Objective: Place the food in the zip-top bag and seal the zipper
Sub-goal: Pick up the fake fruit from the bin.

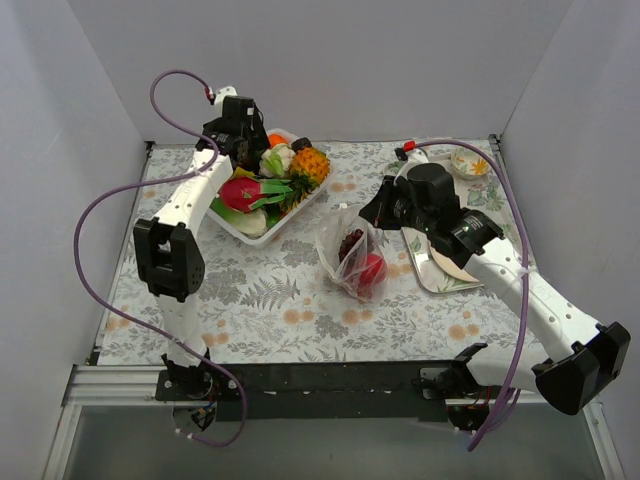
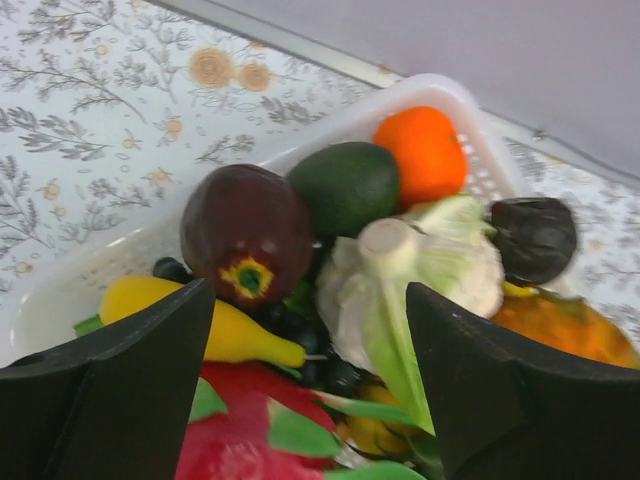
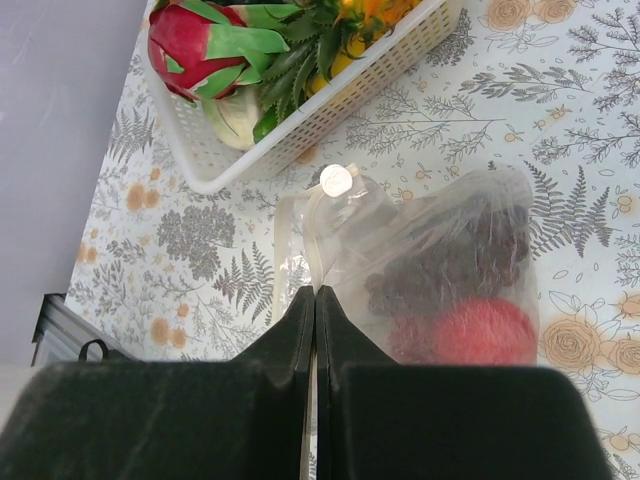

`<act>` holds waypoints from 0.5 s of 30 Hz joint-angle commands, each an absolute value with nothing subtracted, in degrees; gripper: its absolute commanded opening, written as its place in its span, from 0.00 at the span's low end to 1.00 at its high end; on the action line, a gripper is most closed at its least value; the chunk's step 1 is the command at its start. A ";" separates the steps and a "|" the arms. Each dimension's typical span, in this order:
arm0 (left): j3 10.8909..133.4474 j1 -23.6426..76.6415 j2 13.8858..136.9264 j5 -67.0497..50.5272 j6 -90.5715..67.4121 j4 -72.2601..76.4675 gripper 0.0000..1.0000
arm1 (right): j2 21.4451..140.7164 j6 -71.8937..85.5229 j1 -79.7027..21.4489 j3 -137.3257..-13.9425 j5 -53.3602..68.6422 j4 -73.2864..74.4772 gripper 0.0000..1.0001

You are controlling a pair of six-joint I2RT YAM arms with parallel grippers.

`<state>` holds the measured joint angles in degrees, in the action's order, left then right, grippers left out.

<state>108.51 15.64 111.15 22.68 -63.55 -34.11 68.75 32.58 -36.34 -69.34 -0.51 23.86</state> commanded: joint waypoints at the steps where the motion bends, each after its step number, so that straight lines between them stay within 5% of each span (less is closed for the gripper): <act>1: 113.55 13.27 113.19 26.45 -59.86 -35.68 0.81 | 68.73 31.99 -36.12 -70.22 1.58 19.51 0.01; 15: 113.99 11.34 115.75 21.80 -57.30 -32.87 0.93 | 69.61 32.26 -36.12 -69.61 2.55 18.46 0.01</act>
<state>112.60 11.35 117.86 23.49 -58.48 -35.11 69.80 32.62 -36.34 -69.19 1.69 22.39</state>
